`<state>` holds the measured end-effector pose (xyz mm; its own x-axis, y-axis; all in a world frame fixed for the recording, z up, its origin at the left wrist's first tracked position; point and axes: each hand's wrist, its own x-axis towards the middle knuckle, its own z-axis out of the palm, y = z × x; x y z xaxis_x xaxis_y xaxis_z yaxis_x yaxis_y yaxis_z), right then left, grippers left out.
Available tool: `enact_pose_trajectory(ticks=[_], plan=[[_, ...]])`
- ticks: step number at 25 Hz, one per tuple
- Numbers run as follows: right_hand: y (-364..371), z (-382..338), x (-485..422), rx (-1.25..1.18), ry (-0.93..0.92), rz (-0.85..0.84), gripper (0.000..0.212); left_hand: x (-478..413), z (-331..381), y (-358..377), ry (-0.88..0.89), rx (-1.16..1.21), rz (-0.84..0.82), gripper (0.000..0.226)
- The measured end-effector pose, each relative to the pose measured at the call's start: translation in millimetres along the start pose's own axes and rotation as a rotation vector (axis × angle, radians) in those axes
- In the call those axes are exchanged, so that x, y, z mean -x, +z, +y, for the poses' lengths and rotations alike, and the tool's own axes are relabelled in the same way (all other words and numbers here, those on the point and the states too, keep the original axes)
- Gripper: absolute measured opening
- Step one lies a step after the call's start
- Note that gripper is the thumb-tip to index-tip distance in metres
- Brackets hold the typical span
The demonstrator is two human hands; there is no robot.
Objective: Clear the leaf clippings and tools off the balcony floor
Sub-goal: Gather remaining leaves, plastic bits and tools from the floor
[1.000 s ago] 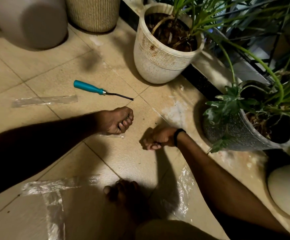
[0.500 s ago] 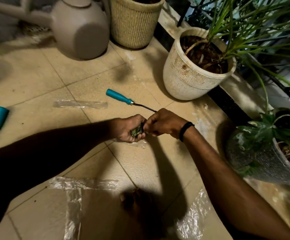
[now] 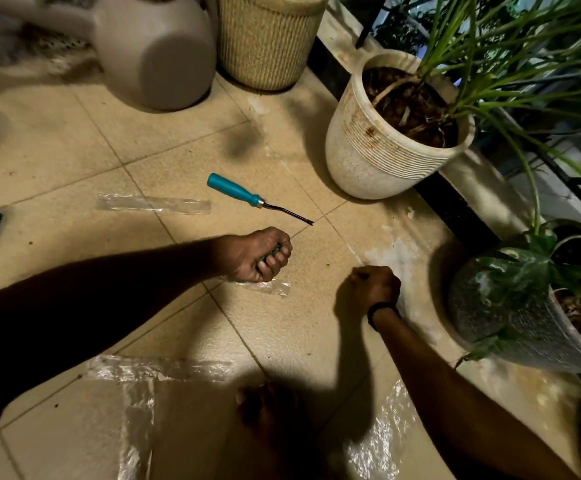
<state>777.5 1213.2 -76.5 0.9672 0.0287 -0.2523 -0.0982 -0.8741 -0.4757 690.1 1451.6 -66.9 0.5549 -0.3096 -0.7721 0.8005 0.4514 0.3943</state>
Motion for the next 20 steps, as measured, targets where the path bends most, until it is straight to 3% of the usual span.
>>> enact_pose_trajectory(ticks=[3,9,18,20], plan=[[8.0,8.7,11.5,-0.097,-0.1,0.064,0.01,-7.1,-1.6,-1.1,0.001,-0.01,-0.001,0.025],[19.9,12.6,2.7,0.017,-0.294,0.111,0.015,-9.3,0.5,-0.6,0.009,-0.012,0.02,0.028],[44.5,-14.0,9.2,0.133,-0.516,-0.018,0.014,-4.6,2.5,-8.1,0.028,-0.006,0.085,0.026],[43.4,-20.6,7.9,0.092,-0.476,-0.011,0.01,-3.6,3.2,-7.8,0.033,-0.007,0.098,0.026]])
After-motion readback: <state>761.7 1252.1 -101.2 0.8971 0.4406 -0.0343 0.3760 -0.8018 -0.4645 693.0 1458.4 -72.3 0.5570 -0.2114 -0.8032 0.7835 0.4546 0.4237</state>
